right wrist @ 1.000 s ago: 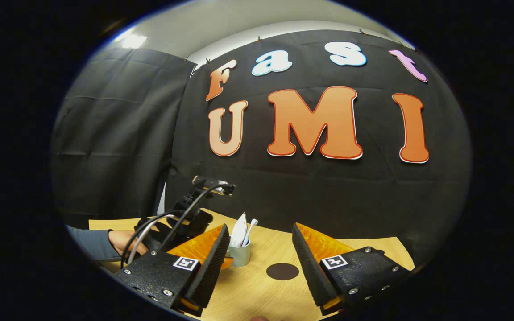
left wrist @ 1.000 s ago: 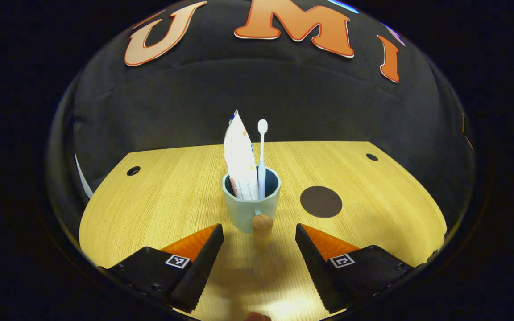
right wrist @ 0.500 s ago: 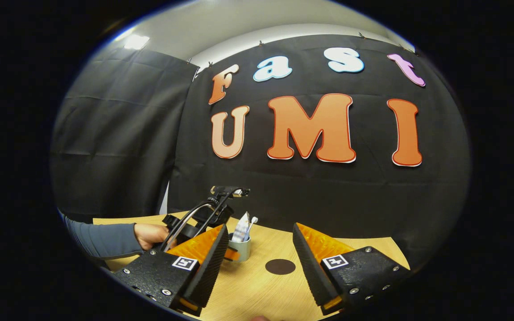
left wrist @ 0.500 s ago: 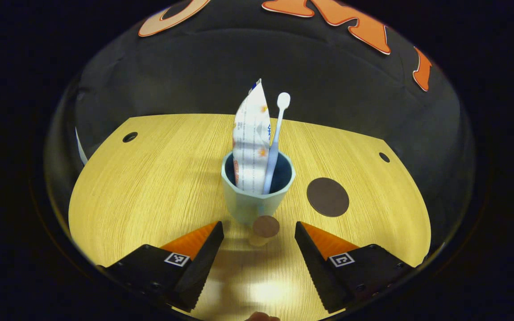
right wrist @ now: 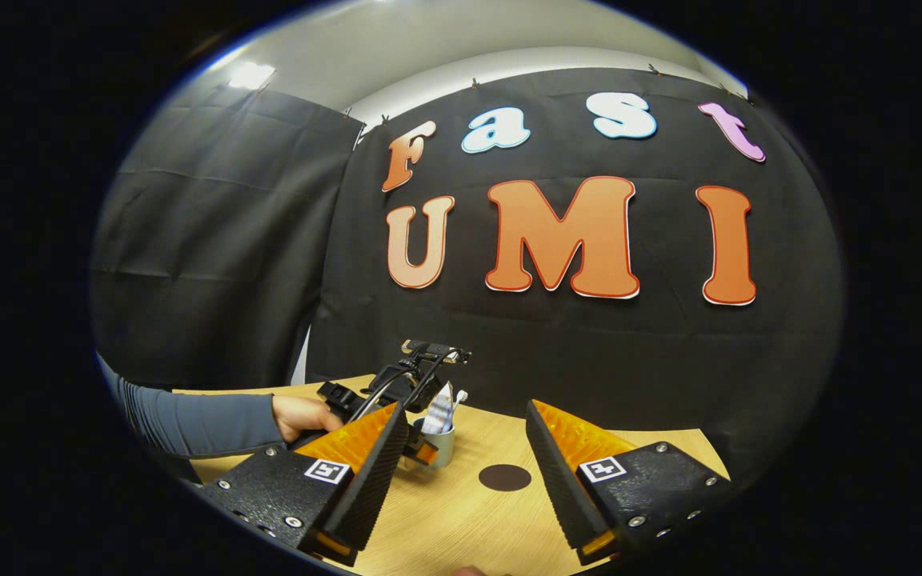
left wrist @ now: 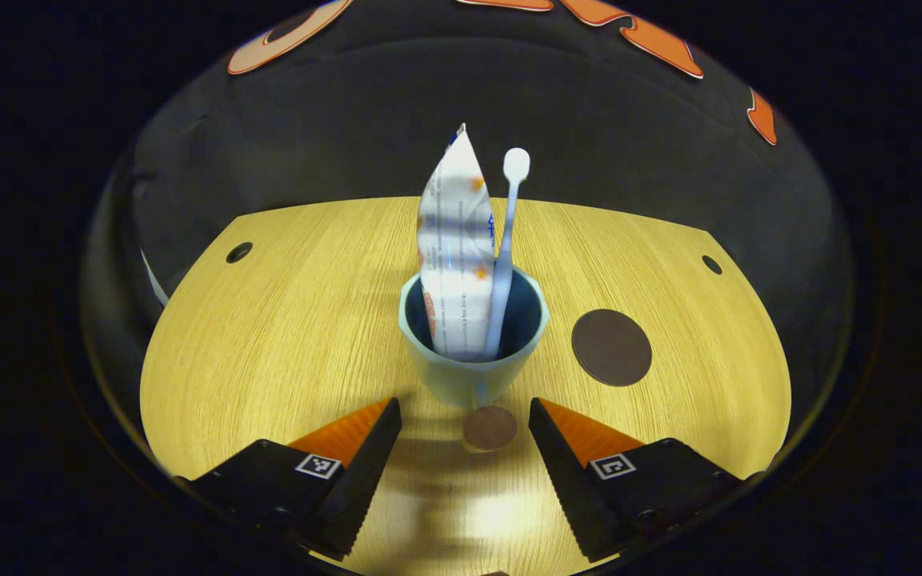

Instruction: Put the toothbrush and toothpaste on the desktop into the cup, then pick up the cup and place it on the coaster on the desktop.

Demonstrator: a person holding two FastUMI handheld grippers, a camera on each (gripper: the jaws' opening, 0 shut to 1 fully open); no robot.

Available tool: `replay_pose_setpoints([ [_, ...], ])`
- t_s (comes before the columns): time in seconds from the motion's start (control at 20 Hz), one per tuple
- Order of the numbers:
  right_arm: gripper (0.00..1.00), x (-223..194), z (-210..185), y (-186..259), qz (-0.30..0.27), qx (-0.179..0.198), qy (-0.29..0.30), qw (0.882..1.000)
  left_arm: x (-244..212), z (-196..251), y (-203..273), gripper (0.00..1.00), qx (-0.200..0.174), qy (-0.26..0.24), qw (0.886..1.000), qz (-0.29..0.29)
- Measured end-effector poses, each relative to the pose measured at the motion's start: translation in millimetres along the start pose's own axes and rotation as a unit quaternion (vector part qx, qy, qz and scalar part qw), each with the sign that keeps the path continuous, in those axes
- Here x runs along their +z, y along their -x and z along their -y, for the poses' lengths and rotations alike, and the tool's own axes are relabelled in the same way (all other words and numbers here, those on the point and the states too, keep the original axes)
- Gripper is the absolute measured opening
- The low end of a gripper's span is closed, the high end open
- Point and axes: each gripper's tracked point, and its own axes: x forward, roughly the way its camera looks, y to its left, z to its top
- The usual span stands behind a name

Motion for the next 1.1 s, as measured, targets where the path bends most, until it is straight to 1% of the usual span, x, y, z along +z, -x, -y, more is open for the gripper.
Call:
replay_pose_setpoints([
  [0.05, 0.92, 1, 1, 1, 0.002, -0.002, 0.002, 1.0, 1, 0, -1, 0.92, 0.001, 0.001, 1.0, -0.006],
  [0.1, 0.89, 2, 1, 3, 0.003, -0.003, 0.004, 1.0, 1, 0, -3, 0.86, 0.005, 0.001, 1.0, -0.012],
  [0.15, 0.89, 3, 1, 4, 0.004, -0.005, 0.004, 1.0, 2, 1, -5, 0.77, 0.005, -0.001, 1.0, -0.016],
  [0.2, 0.9, 3, 1, 6, 0.004, -0.004, 0.003, 1.0, 3, -1, -7, 0.76, 0.013, 0.001, 1.0, -0.02],
  [0.3, 0.9, 3, 5, 12, 0.005, -0.005, 0.005, 1.0, 3, 0, -7, 0.47, 0.013, 0.008, 1.0, -0.023],
  [0.35, 0.9, 5, 5, 15, 0.006, -0.005, 0.007, 1.0, 0, 1, -9, 0.35, 0.017, 0.003, 0.999, -0.031],
  [0.4, 0.9, 5, 8, 16, 0.008, -0.007, 0.01, 1.0, -2, -1, -15, 0.38, 0.027, 0.001, 0.999, -0.036],
  [0.45, 0.9, 4, 9, 18, 0.008, -0.01, 0.012, 1.0, 0, 0, -16, 0.26, 0.027, -0.004, 0.999, -0.031],
  [0.5, 0.91, 2, 11, 19, 0.007, -0.014, 0.012, 1.0, -1, 1, -14, 0.31, 0.03, -0.002, 0.999, -0.031],
  [0.55, 0.91, 0, 14, 22, 0.006, -0.017, 0.01, 1.0, 1, 0, -13, 0.25, 0.031, -0.002, 0.999, -0.028],
  [0.6, 0.91, -2, 17, 24, 0.004, -0.019, 0.007, 1.0, 0, 1, -11, 0.3, 0.031, 0.001, 0.999, -0.027],
  [0.65, 0.91, -5, 22, 27, 0.001, -0.022, 0.003, 1.0, 0, -1, -13, 0.22, 0.03, 0.001, 0.999, -0.026],
  [0.9, 0.91, -15, 44, 28, -0.005, -0.039, -0.023, 0.999, 4, 0, -11, 0.23, 0.019, 0.003, 1.0, -0.019],
  [0.95, 0.89, -16, 47, 28, -0.006, -0.041, -0.031, 0.999, 4, 0, -9, 0.2, 0.015, 0.007, 1.0, -0.019],
  [1.0, 0.91, -18, 50, 28, -0.007, -0.044, -0.038, 0.998, 7, 0, -9, 0.2, 0.013, 0.008, 1.0, -0.017],
  [1.1, 0.91, -22, 54, 28, -0.011, -0.05, -0.047, 0.998, 9, 0, -9, 0.2, 0.008, 0.01, 1.0, -0.012],
])
